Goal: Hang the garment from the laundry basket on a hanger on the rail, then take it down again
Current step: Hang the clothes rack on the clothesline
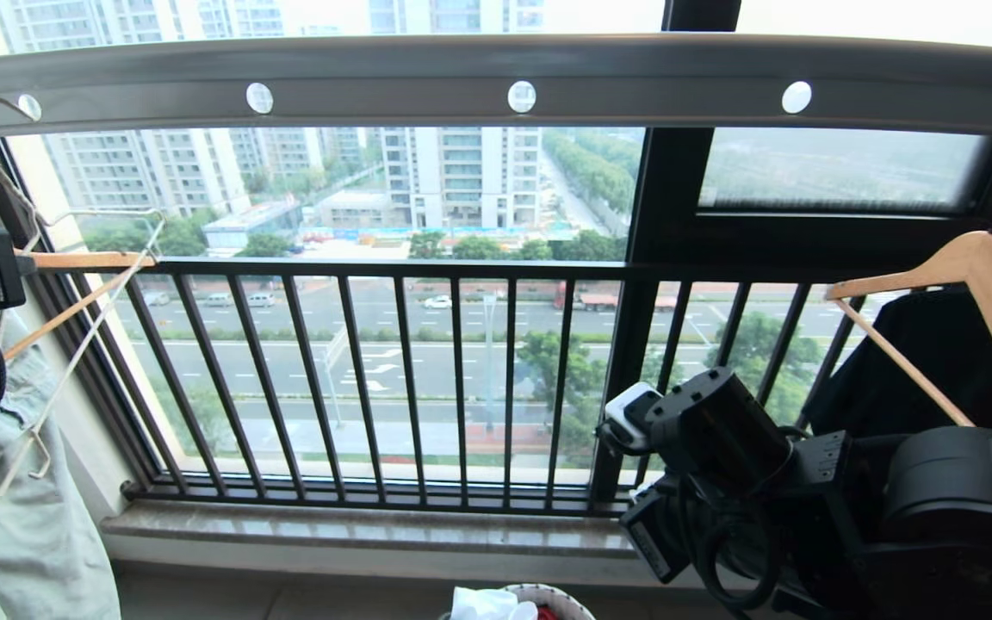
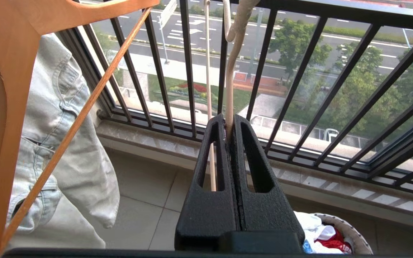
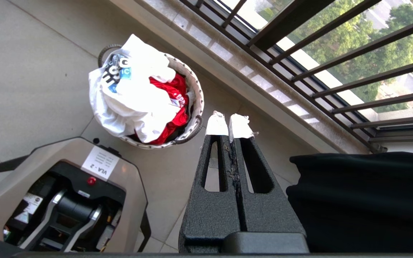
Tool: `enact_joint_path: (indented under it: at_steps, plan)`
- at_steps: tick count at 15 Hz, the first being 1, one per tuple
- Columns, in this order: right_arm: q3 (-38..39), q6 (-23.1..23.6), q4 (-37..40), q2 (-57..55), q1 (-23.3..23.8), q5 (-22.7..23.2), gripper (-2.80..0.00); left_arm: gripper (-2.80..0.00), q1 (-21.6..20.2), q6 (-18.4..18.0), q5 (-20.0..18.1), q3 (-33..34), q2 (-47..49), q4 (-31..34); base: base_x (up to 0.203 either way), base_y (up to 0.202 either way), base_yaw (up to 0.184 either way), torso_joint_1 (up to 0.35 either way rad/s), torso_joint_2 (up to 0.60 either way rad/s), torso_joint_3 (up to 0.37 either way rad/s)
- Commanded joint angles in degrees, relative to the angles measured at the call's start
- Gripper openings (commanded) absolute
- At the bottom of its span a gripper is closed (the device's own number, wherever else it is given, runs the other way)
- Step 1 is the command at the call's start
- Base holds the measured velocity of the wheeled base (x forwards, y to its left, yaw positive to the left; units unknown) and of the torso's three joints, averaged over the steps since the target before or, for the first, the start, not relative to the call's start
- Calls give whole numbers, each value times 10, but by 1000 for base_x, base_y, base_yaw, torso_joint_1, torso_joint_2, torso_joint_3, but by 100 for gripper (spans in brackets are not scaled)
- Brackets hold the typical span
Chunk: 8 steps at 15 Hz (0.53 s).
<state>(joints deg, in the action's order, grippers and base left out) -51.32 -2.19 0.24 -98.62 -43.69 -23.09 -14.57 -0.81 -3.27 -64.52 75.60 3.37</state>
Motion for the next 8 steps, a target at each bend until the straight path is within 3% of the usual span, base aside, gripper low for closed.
enact_joint_path:
  at_steps: [1, 8]
  plan:
    - [0, 0, 0, -1, 0, -1, -280, -280, -4, -1, 0, 0, 15, 2, 0, 0, 0, 0, 0, 0]
    - [0, 0, 0, -1, 0, -1, -280, -280, -8, -1, 0, -2, 36, 1, 0, 0, 0, 0, 0, 0]
